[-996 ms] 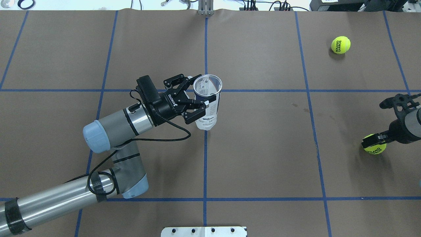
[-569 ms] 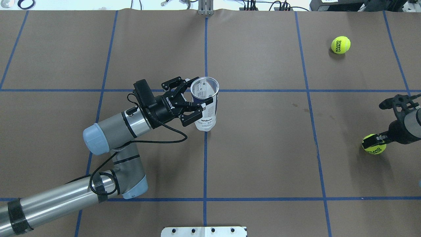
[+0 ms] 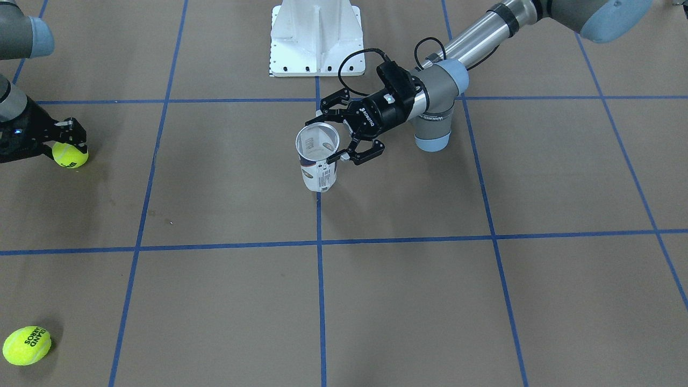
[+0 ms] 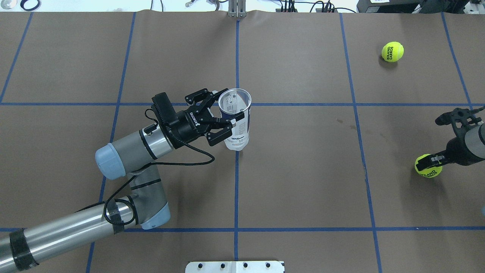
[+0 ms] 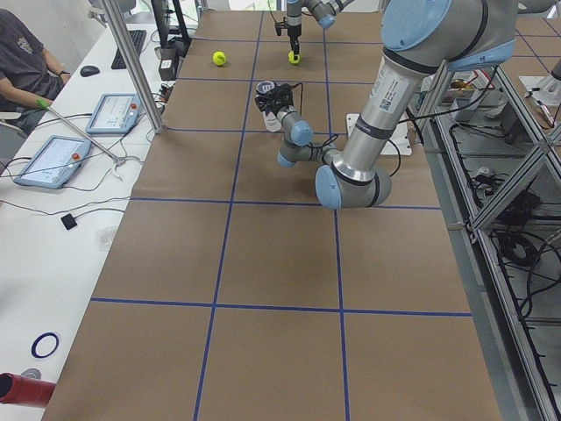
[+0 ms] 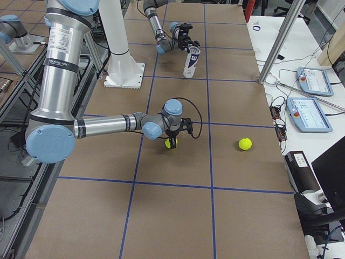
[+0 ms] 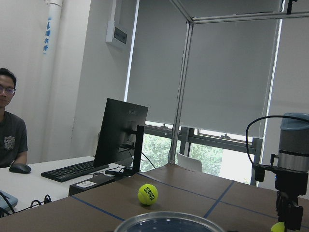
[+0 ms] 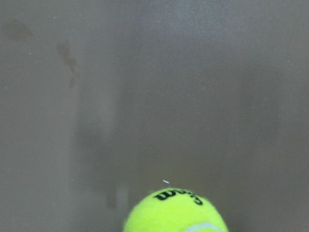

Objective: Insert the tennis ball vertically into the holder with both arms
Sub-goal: 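Hold the can with the left gripper while the right grasps the nearer ball, then carry the tennis ball with the right gripper over the can's opening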

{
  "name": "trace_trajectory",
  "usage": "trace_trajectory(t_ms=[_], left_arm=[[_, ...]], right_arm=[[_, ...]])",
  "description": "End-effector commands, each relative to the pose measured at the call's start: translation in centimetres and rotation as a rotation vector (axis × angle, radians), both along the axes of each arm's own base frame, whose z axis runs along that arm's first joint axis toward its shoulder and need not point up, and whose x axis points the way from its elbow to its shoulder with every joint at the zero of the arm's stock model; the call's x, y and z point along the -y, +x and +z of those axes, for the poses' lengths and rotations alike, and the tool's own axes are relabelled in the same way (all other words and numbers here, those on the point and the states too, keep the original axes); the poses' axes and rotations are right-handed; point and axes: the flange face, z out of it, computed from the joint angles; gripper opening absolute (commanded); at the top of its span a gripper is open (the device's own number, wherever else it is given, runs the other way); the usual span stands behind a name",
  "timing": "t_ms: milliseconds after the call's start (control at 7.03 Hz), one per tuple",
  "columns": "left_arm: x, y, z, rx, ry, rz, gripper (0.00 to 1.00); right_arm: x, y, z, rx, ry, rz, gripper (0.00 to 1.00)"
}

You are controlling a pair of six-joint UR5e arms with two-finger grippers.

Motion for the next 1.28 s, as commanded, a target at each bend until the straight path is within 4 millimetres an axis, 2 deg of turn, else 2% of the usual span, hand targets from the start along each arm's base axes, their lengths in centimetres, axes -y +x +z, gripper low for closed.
trace_trajectory(t_ms=[0, 285, 569, 711, 854, 996, 1138], left_arm=[[-0.6, 0.6, -0.3, 0.012, 0.021, -0.008, 0.44], [-2.0, 1.5, -0.9, 0.015, 0.054, -0.014, 0.45], [-2.4, 1.4, -1.0, 0.003, 0.095, -0.038, 0.45], [-2.8, 1.6, -0.7, 0.007, 0.089, -0.039, 0.46], [-3.8, 2.3, -0.5, 0.022, 0.11, -0.05, 0.46], [-4.6, 2.7, -0.6, 0.024, 0.121, -0.053, 0.46], [-4.8, 3.2, 0.1, 0.025, 0.108, -0.059, 0.47]], right_arm=[[1.8, -1.3, -4.6, 0.061, 0.066, 0.001, 0.0], [4.2, -3.1, -9.9, 0.133, 0.086, 0.053, 0.0], [6.0, -4.6, -14.3, 0.198, 0.064, 0.11, 0.0], [6.6, -5.3, -17.7, 0.227, 0.021, 0.128, 0.0], [7.1, -5.5, -22.5, 0.233, -0.023, 0.136, 0.0], [7.6, -5.9, -28.4, 0.22, -0.05, 0.14, 0.0], [8.0, -6.4, -33.5, 0.214, -0.094, 0.163, 0.0]])
